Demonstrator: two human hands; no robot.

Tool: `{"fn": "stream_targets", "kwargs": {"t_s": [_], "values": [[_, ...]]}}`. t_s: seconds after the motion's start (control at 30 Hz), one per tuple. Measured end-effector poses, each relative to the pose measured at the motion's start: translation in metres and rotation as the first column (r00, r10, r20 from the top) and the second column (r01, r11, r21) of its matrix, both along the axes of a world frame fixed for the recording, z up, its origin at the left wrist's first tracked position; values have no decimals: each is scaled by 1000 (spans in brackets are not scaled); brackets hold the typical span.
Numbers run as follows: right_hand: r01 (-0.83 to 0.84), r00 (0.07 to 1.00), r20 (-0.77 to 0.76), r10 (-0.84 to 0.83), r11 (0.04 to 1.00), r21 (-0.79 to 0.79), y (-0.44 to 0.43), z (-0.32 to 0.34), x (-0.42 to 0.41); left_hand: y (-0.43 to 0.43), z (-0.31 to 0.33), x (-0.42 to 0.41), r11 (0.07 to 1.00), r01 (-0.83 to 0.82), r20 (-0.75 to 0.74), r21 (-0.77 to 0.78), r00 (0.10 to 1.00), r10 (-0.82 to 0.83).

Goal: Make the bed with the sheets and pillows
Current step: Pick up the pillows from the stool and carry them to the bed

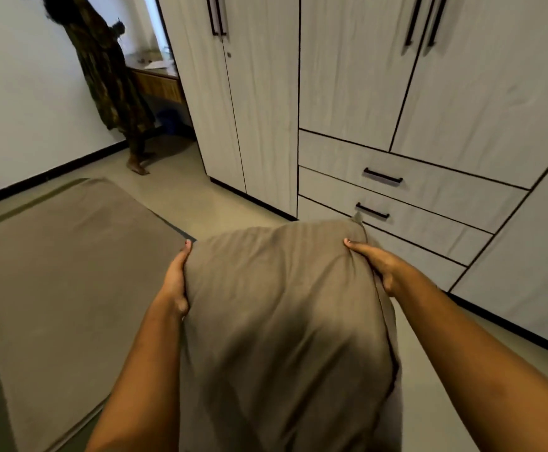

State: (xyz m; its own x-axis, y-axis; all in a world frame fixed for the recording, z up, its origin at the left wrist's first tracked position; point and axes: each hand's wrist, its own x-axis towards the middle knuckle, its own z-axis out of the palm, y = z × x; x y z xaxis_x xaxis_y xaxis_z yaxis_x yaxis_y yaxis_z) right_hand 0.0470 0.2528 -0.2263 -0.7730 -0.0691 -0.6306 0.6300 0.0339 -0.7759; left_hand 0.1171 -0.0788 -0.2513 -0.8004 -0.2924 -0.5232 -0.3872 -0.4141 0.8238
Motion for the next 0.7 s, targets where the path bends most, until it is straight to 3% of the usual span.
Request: {"fn": "stream_targets", "kwargs": {"t_s": [0.23, 0.33, 0.7], "values": [[-53, 996, -63, 60, 993, 104, -32, 4, -95, -35, 15, -72, 978, 78, 41, 192, 995, -87], [-108, 992, -47, 114, 987, 120, -56, -8, -143, -44, 0, -92, 956, -1, 73, 294, 997, -21], [-263, 943, -156, 293, 946, 191, -138, -50, -355, -66, -8, -214, 960, -274, 119, 59, 957, 265]]}}
